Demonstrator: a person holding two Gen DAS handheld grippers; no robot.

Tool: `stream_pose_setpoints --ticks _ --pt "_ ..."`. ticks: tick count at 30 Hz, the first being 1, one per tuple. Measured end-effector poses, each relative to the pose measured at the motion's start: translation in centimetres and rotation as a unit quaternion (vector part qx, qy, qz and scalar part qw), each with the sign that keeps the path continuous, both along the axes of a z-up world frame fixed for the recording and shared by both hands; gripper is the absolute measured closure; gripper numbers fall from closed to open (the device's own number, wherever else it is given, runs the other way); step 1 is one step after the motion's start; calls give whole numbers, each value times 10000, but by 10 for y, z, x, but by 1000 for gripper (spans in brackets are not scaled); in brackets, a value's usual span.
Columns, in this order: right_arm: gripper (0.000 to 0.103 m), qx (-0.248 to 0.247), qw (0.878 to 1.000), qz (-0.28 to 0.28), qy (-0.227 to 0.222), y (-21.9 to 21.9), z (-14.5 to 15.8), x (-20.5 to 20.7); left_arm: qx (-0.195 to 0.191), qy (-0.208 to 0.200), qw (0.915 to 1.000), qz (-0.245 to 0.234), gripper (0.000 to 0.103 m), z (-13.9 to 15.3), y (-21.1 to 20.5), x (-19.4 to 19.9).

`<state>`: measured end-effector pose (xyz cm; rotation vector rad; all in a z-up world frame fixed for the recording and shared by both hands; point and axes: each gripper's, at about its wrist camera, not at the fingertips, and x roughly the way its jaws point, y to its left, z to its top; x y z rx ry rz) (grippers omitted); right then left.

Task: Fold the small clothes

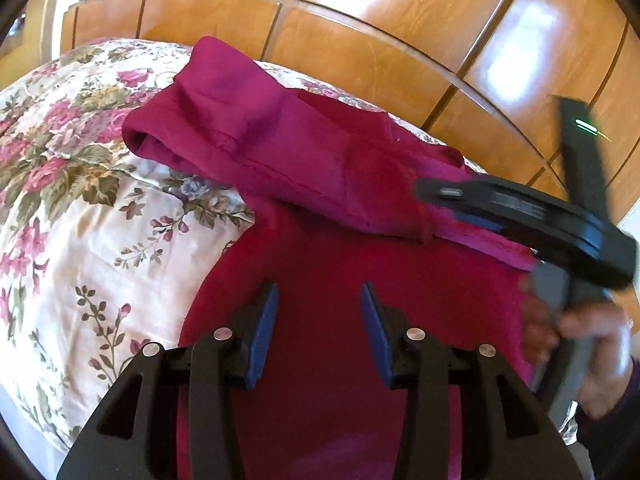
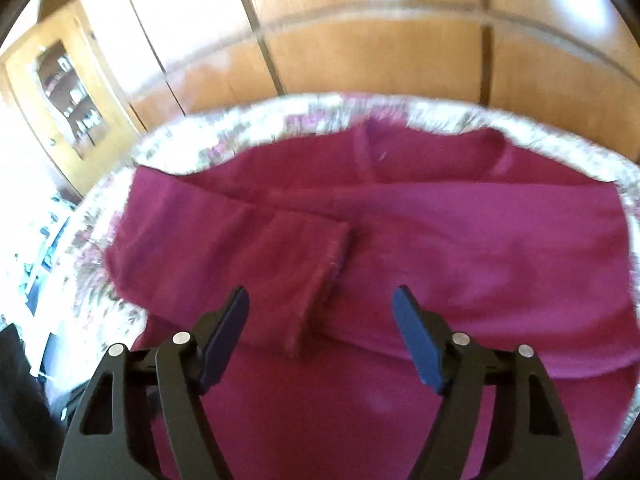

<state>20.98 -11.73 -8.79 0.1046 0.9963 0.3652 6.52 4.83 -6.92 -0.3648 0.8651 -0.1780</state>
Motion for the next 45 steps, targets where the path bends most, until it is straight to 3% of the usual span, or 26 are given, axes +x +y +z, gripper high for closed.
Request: stream_pose_setpoints --ticks 2,3,4,7,10,13,18,23,26,29,32,37,41,45 --pt "45 -156 9999 -46 45 14 -8 10 5 -9 10000 -9 61 -1 -1 0" --pt "78 -271 9996 57 -83 21 -3 9 -6 -8 10000 -17 61 -3 0 0" --pt "96 -330 9993 139 -147 26 2 9 -14 -9 10000 -24 61 -3 0 0" --pt "96 -433 9952 259 -840 25 39 -5 -74 -16 10000 -32 61 -4 2 -1" --pt "96 -381 9906 -90 -1310 -10 73 -13 -102 -4 9999 -24 61 -4 3 -1" --pt "96 -445 9873 -606 -1400 -56 83 -8 -176 22 9998 37 61 -2 5 -2" --pt "96 -814 9800 -1617 -831 -142 45 5 -239 101 9994 232 61 3 13 -2" --pt "96 -1126 9730 -1992 -308 -181 4 -3 -168 235 9984 477 61 11 19 3" --pt "91 -1166 9732 -1961 -274 -183 -4 -9 17 136 9982 590 61 22 18 5" --pt "46 -1161 9699 -2093 -446 -183 6 -12 279 -134 9979 566 61 38 13 11" --pt "40 -1057 9682 -2103 -844 -176 29 -18 560 -350 9968 462 61 50 4 24" --pt "29 -721 9798 -1514 -1088 -138 43 -12 757 -634 9949 219 61 63 -20 66" --pt "29 -761 9848 -1232 -962 -117 23 4 929 -594 9939 64 61 57 -37 103" --pt "28 -953 9842 -1344 -642 -127 -21 14 1111 -306 9933 25 61 32 -41 131"
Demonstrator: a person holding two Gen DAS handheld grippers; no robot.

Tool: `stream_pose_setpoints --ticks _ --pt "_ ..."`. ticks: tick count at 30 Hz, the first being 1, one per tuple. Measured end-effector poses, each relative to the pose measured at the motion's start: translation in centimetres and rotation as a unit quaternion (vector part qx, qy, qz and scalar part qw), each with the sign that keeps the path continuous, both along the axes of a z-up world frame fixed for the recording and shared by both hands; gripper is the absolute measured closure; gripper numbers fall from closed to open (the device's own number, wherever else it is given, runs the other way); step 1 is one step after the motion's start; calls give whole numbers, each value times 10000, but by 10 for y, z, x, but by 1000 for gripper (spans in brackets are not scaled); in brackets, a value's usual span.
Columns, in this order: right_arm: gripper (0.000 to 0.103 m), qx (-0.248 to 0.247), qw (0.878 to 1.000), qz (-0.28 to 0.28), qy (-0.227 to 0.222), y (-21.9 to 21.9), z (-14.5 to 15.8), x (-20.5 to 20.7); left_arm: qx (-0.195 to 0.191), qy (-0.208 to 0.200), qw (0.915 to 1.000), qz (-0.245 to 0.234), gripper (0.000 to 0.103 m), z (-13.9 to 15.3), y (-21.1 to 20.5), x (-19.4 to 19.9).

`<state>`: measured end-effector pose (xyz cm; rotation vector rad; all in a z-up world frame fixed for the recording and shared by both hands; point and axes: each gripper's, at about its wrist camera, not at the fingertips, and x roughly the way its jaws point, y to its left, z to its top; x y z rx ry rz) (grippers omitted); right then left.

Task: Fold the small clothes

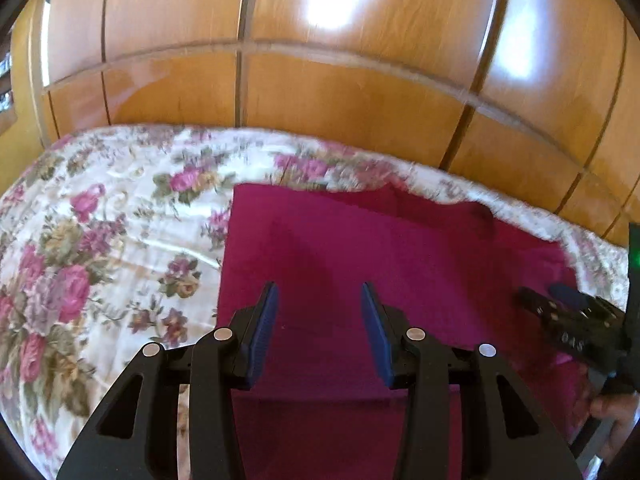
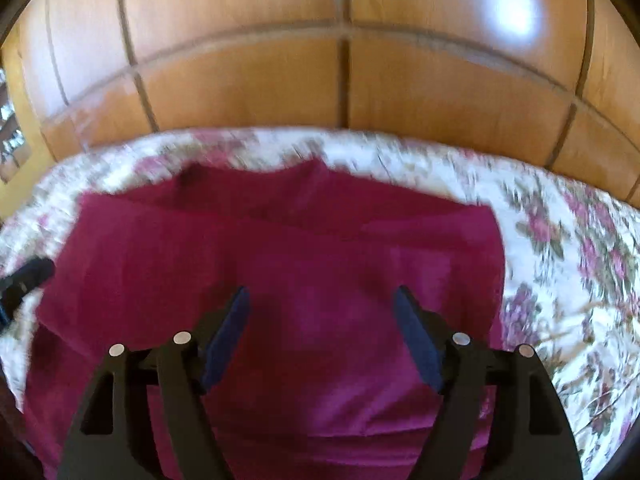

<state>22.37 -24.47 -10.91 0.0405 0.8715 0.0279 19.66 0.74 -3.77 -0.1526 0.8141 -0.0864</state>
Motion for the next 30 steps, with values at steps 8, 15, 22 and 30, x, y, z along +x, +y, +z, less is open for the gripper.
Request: stream_pose_setpoints --ticks 8,15,22,30 --pt "18 -34 9996 150 -240 3 -12 -4 1 266 9994 213 61 -36 10 7" --pt "15 14 9995 180 -258 3 -12 -5 193 -14 9993 305 61 -15 12 -9" --pt "14 -48 9995 190 -256 4 -12 -6 467 291 9981 277 61 -36 8 0" --pt "3 -247 9996 57 -90 8 -2 -20 9 198 9991 376 61 -9 29 -49"
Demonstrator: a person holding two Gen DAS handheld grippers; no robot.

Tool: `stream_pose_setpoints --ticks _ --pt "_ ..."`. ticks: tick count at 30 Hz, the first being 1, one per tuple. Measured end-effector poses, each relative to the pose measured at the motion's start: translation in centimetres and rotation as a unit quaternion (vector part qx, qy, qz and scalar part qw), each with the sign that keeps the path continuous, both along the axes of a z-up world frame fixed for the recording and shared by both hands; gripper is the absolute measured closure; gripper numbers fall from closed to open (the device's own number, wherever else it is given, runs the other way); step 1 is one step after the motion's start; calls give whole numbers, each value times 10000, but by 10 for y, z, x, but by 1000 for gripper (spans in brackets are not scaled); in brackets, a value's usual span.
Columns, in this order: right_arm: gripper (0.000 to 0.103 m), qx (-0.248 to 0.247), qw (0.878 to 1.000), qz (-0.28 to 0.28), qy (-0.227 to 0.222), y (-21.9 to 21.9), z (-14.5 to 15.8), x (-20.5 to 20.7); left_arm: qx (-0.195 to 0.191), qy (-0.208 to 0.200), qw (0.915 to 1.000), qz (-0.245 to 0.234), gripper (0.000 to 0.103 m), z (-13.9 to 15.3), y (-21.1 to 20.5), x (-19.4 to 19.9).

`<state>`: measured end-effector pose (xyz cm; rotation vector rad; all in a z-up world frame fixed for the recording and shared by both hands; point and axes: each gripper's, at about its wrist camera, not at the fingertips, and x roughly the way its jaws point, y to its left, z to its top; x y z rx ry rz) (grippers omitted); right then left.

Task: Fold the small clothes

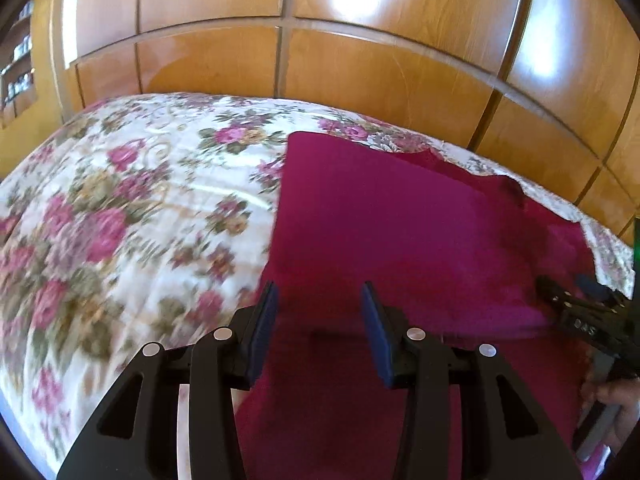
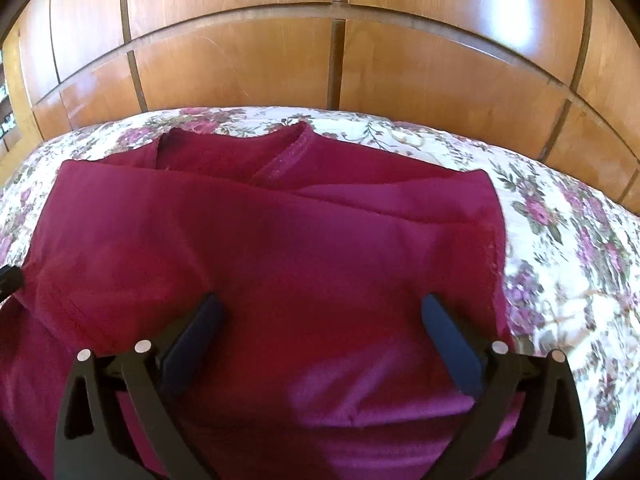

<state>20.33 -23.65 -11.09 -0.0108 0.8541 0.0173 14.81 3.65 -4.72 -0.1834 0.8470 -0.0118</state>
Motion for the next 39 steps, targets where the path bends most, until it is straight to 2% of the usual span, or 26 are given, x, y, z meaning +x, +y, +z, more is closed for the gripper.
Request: stream_pose_setpoints --ticks 6,12,15,18,22,24,25,26,28,29,30,31,33,39 --pt "2 -10 9999 154 8 -10 13 -46 -49 126 9999 11 61 -3 16 -51" --pt "2 -222 9992 74 321 -37 5 -101 -163 382 9991 -14 61 -18 35 -109" --pt "2 56 9974 88 717 -57 -8 -138 -309 426 9986 -104 61 -21 43 -137" --pt "3 364 9951 151 905 -69 -16 -173 -408 464 9978 -236 61 -22 47 -165" --pt "3 825 9890 266 1200 -75 -21 -226 -626 762 9937 -538 61 -32 46 -196" --pt "5 740 9873 432 1337 -68 -23 -247 -589 835 9922 -708 61 -36 42 -210" --pt "10 645 9867 505 1402 -65 -24 -255 -576 848 9916 -787 63 -37 40 -213" --pt "15 519 9870 572 1411 -60 -26 -263 -628 843 9909 -844 69 -36 40 -214" --pt "39 391 9859 649 1490 -55 -27 -273 -744 882 9892 -904 87 -35 41 -214" --pt "46 308 9863 661 1480 -54 -26 -277 -785 892 9882 -967 90 -35 40 -213" --pt "64 303 9863 678 1476 -54 -24 -278 -820 882 9874 -1027 92 -33 40 -212" --pt "95 539 9838 733 1544 -56 -22 -277 -882 870 9864 -1081 92 -31 40 -212" --pt "94 701 9834 756 1491 -56 -13 -278 -1126 804 9835 -1163 92 -23 43 -209" --pt "94 1434 9816 979 801 -49 37 -255 -1856 413 9736 -1260 92 11 53 -197"
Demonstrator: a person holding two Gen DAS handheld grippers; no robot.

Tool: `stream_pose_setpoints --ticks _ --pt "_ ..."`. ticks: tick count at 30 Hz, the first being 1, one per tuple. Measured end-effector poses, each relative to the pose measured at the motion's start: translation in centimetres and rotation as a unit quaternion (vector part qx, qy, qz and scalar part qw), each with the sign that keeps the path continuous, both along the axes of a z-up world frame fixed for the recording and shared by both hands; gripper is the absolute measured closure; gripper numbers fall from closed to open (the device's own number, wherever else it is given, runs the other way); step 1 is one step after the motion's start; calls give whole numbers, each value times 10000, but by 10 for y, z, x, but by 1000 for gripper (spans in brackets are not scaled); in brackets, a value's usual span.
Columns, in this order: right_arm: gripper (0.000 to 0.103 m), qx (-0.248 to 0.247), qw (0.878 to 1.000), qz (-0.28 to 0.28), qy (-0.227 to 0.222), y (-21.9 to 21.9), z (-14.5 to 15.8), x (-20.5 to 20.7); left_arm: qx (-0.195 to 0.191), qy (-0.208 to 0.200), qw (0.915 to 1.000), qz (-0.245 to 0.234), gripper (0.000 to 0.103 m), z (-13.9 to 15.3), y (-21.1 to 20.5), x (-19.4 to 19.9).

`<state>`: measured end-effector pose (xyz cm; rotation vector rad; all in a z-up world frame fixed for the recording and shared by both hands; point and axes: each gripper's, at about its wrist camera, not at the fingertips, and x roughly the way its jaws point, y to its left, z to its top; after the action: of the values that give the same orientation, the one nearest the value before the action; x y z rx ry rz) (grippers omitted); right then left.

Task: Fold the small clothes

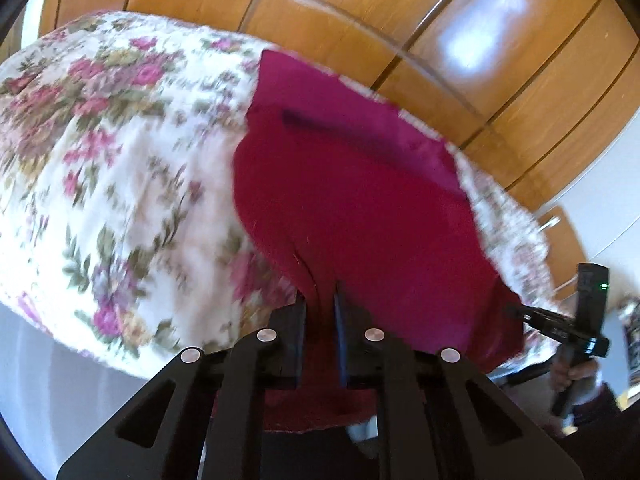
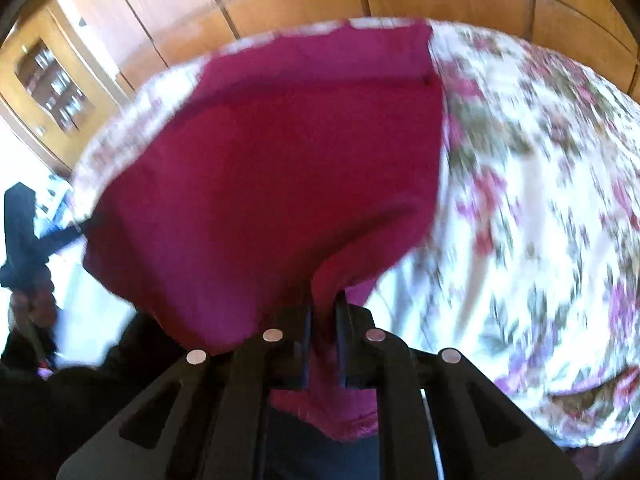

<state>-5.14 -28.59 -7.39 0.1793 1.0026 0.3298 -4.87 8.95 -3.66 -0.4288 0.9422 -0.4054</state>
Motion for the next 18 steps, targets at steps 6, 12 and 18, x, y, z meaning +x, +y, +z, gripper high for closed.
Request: stream_pose_setpoints --ticks 6,12,18 --pt "94 563 9970 -441 -308 -25 22 58 -578 -299 9979 73 92 28 4 42" --pt "92 648 9925 -1022 -165 -59 17 120 -899 -58 9948 478 91 31 9 122" --pt "9 964 9811 -1617 -449 -91 31 165 -1003 -5 9867 1278 49 34 31 189"
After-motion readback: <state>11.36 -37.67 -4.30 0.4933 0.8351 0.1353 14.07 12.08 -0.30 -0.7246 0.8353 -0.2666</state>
